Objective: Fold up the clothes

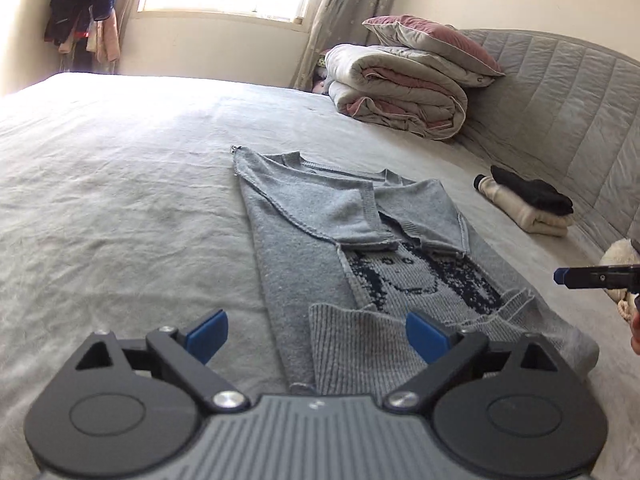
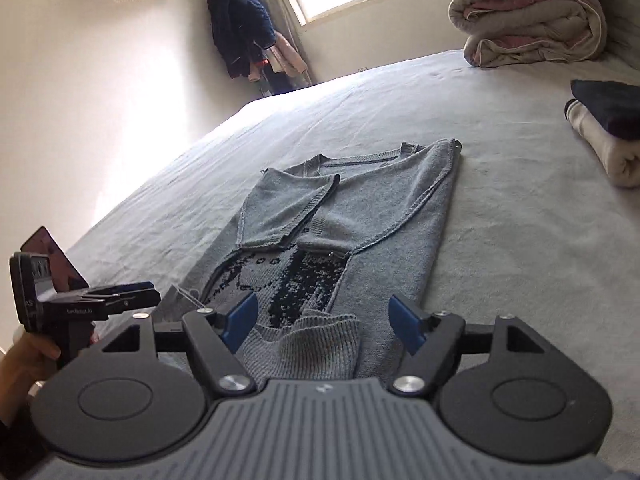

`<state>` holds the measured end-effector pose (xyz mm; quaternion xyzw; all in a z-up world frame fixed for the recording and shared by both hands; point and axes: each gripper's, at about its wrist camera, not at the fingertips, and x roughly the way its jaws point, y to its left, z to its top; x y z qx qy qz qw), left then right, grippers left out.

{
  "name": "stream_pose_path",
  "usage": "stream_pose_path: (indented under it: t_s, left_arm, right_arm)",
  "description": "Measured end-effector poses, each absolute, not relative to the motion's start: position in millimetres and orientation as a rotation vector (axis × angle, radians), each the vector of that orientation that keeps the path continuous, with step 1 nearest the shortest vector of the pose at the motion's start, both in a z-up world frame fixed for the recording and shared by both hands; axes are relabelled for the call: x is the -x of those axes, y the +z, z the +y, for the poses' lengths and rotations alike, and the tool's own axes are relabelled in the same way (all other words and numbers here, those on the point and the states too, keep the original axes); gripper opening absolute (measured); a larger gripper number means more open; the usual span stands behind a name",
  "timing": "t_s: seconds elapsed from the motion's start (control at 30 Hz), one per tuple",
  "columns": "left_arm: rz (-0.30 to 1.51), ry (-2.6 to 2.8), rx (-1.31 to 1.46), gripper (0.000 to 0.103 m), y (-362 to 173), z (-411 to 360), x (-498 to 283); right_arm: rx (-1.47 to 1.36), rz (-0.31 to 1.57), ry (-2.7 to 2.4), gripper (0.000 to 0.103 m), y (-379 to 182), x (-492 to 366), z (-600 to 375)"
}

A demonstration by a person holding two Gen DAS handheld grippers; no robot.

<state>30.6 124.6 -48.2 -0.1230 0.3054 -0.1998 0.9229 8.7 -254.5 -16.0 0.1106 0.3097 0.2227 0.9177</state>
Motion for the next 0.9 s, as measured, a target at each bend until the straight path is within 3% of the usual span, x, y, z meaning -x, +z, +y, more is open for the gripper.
stream_pose_path:
  t_s: [0.27,0.43,0.6,0.83,0.9]
  left_arm:
    - [0.577,-0.393,0.192,0.097,-46.3,122.2,-28.6]
    - [0.565,-0.435,0.215,0.081,-43.4,120.6,-28.1]
    - [0.632,-0.507,0.201,0.05,-50.2,112.2,-32.5]
    - [0.697,-0.514,0.255,0.04,-58.8,115.3,-38.0]
    - [0.708,-0.518,0.286,0.033,-60.0,118.2,-39.4]
  right_arm:
    - [-0.198,0.608,0.452,0.076,-28.0,-12.1,-251.4]
    - [-0.197,0.605,0.455,0.076,-28.1,-11.9,-249.8]
    - [-0.166,0.625,0.481,0.073,-30.4,-12.2,-244.3]
    - [-0.113,0.693,0.487,0.055,-41.7,-14.5,-235.9]
    - [-0.117,0.706,0.481,0.051,-44.5,-15.2,-236.9]
